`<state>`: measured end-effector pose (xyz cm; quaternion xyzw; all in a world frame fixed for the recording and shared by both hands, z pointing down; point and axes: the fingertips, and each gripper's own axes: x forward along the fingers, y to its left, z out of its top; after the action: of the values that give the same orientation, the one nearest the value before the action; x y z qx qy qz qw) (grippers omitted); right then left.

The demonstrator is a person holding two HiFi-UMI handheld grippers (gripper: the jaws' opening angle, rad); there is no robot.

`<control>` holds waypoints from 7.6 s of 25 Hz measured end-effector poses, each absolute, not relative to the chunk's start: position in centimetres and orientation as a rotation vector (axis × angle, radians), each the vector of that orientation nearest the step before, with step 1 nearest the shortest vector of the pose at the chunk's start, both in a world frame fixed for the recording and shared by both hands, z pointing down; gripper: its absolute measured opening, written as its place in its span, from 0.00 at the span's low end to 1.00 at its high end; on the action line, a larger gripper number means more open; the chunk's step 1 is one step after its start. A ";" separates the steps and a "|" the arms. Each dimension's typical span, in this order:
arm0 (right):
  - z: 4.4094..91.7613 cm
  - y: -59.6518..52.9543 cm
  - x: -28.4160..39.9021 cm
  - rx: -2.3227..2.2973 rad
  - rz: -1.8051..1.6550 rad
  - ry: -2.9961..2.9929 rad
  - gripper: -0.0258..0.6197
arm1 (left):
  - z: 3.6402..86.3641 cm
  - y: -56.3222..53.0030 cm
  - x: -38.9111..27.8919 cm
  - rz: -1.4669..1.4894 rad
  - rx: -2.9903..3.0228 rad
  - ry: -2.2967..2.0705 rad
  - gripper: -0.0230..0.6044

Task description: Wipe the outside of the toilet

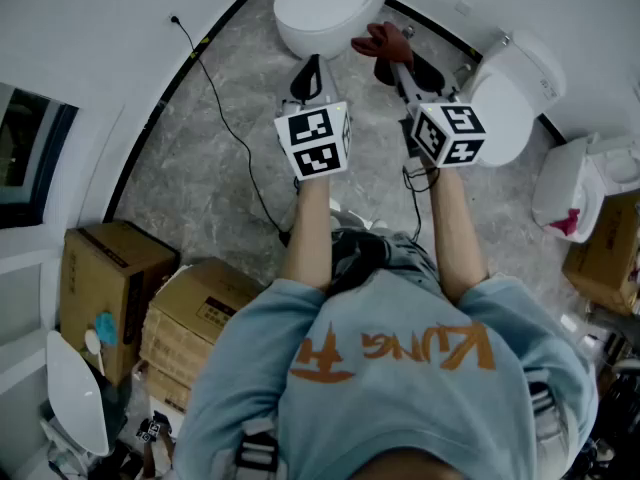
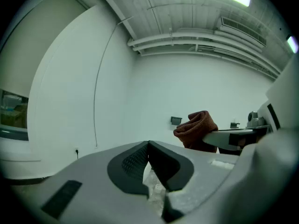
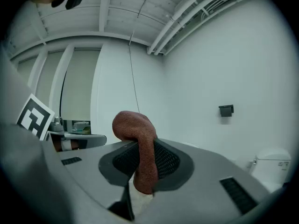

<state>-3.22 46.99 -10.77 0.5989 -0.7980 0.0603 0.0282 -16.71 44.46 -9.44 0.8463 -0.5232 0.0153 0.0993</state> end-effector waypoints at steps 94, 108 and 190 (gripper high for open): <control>30.7 5.9 7.0 1.225 0.841 -2.331 0.15 | 30.7 7.8 -4.7 0.482 1.880 -1.528 0.03; 40.8 2.1 1.0 1.151 0.891 -2.293 0.15 | 40.7 5.6 -8.6 0.522 1.808 -1.501 0.03; 58.0 -10.8 20.0 1.165 1.156 -2.001 0.15 | 50.2 -3.7 9.1 0.667 1.752 -1.325 0.03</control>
<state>19.98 -10.76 57.97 0.4331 -0.7437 0.4298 0.2731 9.07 -3.74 50.21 0.6958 -0.5264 0.2649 0.4106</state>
